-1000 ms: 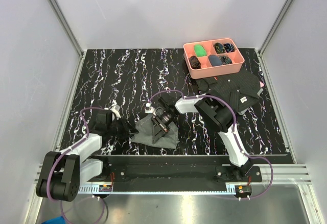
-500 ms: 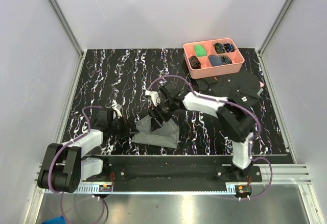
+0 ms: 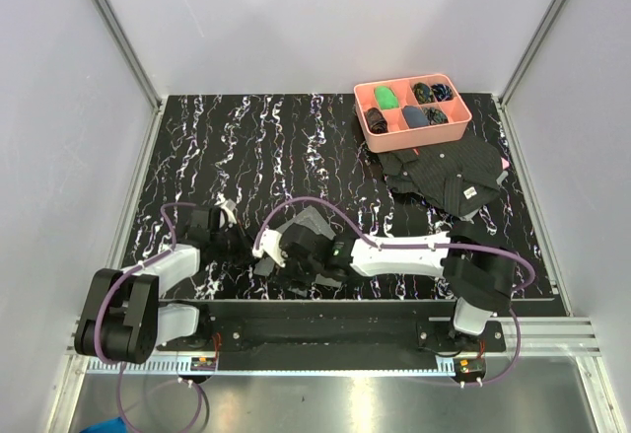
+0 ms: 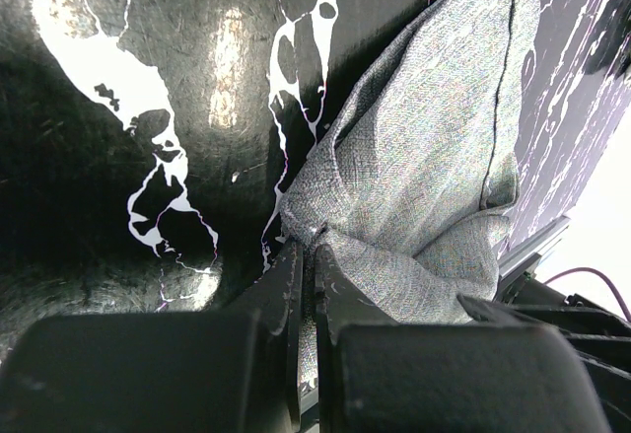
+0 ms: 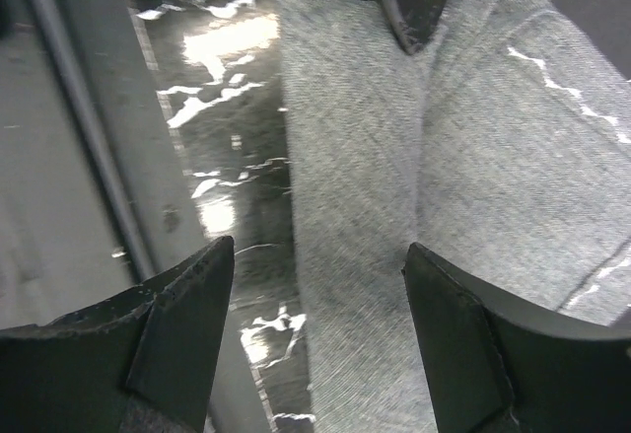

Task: Fold the napkin, place the utensils inside, and roll it up
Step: Roll the napkin with the utensil

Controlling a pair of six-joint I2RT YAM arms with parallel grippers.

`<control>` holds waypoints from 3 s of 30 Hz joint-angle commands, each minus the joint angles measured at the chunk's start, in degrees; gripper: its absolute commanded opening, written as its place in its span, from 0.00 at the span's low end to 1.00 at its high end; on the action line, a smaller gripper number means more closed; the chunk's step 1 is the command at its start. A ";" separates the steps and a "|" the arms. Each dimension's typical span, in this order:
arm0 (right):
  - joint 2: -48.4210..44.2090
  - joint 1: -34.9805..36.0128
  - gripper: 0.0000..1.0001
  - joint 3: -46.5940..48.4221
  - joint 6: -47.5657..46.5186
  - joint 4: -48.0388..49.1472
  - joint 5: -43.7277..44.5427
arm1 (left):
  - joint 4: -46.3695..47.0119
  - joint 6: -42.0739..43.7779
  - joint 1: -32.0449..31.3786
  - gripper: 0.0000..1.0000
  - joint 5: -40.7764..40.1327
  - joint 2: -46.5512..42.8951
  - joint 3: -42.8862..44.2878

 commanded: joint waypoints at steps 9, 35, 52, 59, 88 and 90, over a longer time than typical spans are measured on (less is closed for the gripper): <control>7.08 1.00 0.69 -0.19 -4.50 4.52 7.69 | -2.25 2.11 -0.30 0.00 -0.38 1.32 0.88; 16.30 -18.86 0.24 2.88 8.68 1.35 -49.40 | -2.87 1.58 2.25 0.54 -3.19 -17.83 -1.84; 29.58 -27.65 0.24 9.04 13.87 1.62 -64.55 | 2.14 0.70 -1.26 0.52 -0.29 -15.73 -4.57; 32.13 -28.89 0.24 10.88 15.28 1.71 -66.22 | 3.02 0.61 -1.79 0.53 -0.73 -15.64 -5.54; 29.42 -29.59 0.61 12.47 18.79 1.18 -58.86 | 4.08 -0.53 -1.97 0.00 -0.37 -9.67 -3.96; 25.99 -29.50 0.64 12.20 18.88 0.66 -56.13 | 4.08 -0.62 -1.97 0.00 -0.81 -8.53 -3.34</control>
